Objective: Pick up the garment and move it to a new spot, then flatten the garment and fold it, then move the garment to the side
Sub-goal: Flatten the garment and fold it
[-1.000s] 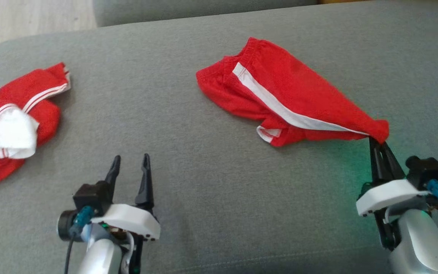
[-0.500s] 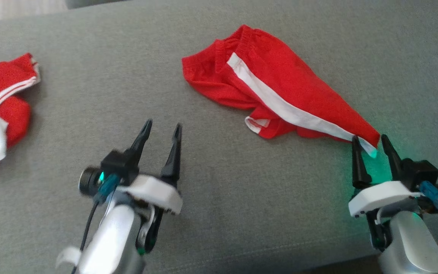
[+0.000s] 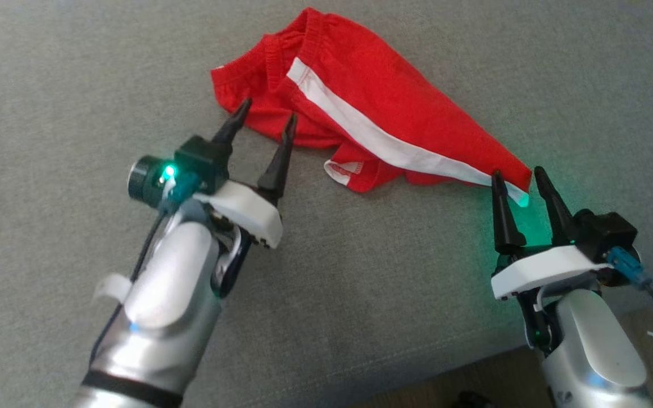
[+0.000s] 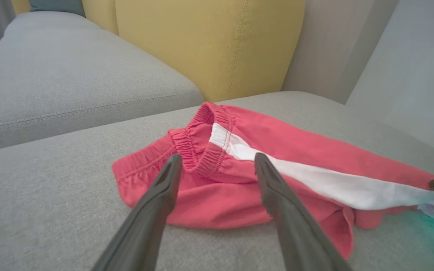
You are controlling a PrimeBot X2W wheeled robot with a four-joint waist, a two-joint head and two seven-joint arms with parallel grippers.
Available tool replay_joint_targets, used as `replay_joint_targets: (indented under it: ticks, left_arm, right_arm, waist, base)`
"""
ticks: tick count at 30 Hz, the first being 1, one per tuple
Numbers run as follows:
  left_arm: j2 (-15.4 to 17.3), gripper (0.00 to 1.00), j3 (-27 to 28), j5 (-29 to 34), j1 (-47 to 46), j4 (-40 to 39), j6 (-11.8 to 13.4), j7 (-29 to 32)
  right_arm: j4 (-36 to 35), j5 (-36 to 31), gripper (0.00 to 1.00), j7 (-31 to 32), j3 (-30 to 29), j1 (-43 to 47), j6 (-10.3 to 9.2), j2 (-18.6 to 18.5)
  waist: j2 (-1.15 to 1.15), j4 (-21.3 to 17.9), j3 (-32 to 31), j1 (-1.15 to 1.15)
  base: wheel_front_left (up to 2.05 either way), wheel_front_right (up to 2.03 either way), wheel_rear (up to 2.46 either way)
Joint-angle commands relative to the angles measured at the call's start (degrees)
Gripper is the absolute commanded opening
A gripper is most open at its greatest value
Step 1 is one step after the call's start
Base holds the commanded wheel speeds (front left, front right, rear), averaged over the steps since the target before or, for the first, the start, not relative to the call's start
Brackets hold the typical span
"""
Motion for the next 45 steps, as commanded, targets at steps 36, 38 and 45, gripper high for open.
replay_joint_targets:
  ticks: [36,38,45]
  left_arm:
    - [0.7,0.00,-8.0,-13.0,-19.0,15.0,-1.8,-0.3]
    - [0.7,0.00,-7.2,-13.1,-18.4,14.3,-1.2,-0.3]
    - [0.8,0.00,0.4,-11.9,-11.1,8.5,2.9,-0.3]
  right_arm:
    - [-4.5,2.8,1.00,-0.3,4.0,-3.6,-0.05,-0.2]
    - [-4.6,2.5,1.00,-0.3,3.6,-3.5,-0.05,-0.2]
    - [-4.8,0.6,1.00,-0.3,2.3,-2.7,-0.05,-0.2]
  waist:
    - [0.00,0.0,4.2,0.00]
    - [0.00,0.5,3.9,0.00]
    - [0.00,4.6,0.9,0.00]
  base:
    - [0.00,0.00,0.00]
    - [0.00,0.00,0.00]
    - [0.00,0.00,0.00]
